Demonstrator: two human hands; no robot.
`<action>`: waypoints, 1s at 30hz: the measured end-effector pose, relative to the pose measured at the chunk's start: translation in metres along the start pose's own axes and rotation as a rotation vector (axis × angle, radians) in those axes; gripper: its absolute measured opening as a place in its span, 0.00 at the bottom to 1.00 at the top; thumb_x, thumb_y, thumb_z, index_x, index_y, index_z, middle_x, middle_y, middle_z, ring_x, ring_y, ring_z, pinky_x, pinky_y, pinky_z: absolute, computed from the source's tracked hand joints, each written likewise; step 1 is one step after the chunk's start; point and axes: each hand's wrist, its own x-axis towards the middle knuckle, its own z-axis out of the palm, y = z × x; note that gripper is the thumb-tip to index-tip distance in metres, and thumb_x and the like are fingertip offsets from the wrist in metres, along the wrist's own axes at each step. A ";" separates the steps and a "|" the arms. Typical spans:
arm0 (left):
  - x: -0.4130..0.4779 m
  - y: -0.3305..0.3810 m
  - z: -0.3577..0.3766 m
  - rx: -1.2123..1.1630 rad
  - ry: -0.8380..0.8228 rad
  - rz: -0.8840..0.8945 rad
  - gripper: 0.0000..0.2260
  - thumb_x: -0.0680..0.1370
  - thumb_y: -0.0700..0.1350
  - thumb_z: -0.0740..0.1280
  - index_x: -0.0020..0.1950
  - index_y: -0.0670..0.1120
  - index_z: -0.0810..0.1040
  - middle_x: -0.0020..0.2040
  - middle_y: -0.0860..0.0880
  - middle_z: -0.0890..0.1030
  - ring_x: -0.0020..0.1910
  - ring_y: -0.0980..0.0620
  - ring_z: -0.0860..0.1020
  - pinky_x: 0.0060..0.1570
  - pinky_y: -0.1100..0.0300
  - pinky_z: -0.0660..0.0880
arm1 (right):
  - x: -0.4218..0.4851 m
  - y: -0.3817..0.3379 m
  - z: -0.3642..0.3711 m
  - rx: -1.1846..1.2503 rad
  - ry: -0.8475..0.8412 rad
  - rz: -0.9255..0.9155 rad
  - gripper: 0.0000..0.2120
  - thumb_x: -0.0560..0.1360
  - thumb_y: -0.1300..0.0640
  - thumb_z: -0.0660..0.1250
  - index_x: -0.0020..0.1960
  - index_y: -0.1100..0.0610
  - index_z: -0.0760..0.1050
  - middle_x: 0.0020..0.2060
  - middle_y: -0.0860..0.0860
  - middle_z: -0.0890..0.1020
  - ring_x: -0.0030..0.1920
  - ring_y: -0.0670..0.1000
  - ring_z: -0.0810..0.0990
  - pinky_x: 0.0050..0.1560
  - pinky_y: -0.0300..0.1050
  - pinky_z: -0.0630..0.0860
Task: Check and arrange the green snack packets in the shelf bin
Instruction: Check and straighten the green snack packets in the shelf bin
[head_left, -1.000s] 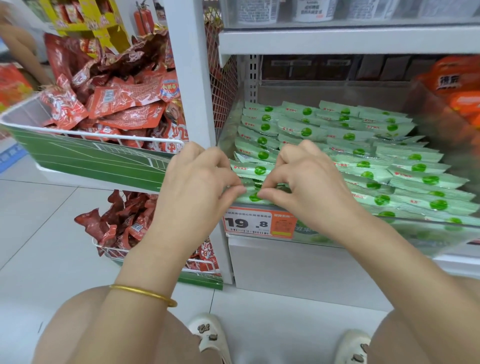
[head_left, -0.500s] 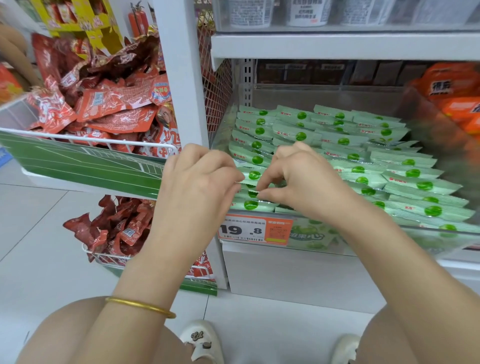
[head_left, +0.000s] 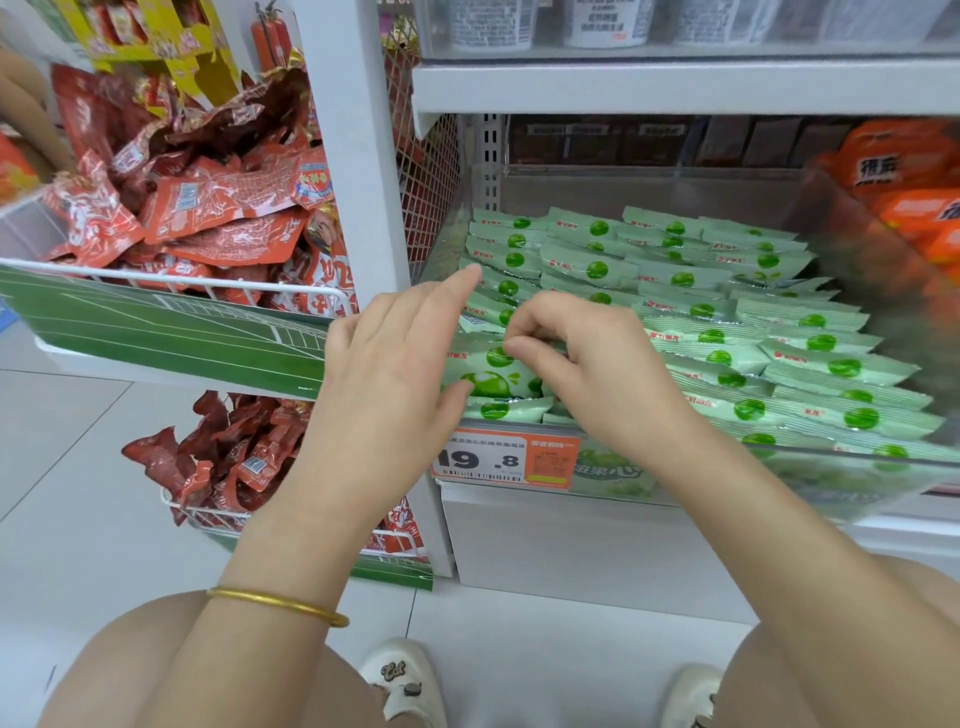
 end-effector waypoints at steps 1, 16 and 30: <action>0.000 0.000 0.000 -0.017 0.003 -0.007 0.36 0.72 0.42 0.72 0.75 0.52 0.58 0.65 0.53 0.72 0.64 0.55 0.63 0.61 0.56 0.55 | -0.001 -0.001 0.000 0.026 0.025 -0.001 0.03 0.77 0.56 0.65 0.45 0.53 0.76 0.37 0.48 0.81 0.41 0.49 0.78 0.44 0.51 0.75; 0.009 0.020 -0.006 -0.522 0.033 0.099 0.31 0.78 0.41 0.62 0.76 0.56 0.52 0.66 0.55 0.69 0.65 0.57 0.69 0.65 0.46 0.67 | -0.003 -0.010 -0.039 0.711 0.519 0.114 0.08 0.75 0.63 0.67 0.40 0.53 0.76 0.29 0.43 0.80 0.32 0.41 0.76 0.32 0.35 0.72; 0.017 0.038 0.009 -0.750 0.002 -0.097 0.23 0.75 0.45 0.64 0.69 0.58 0.68 0.63 0.56 0.69 0.63 0.56 0.71 0.64 0.55 0.70 | -0.011 0.007 -0.052 0.667 0.301 0.221 0.15 0.76 0.67 0.65 0.60 0.55 0.71 0.24 0.45 0.72 0.23 0.42 0.73 0.25 0.38 0.72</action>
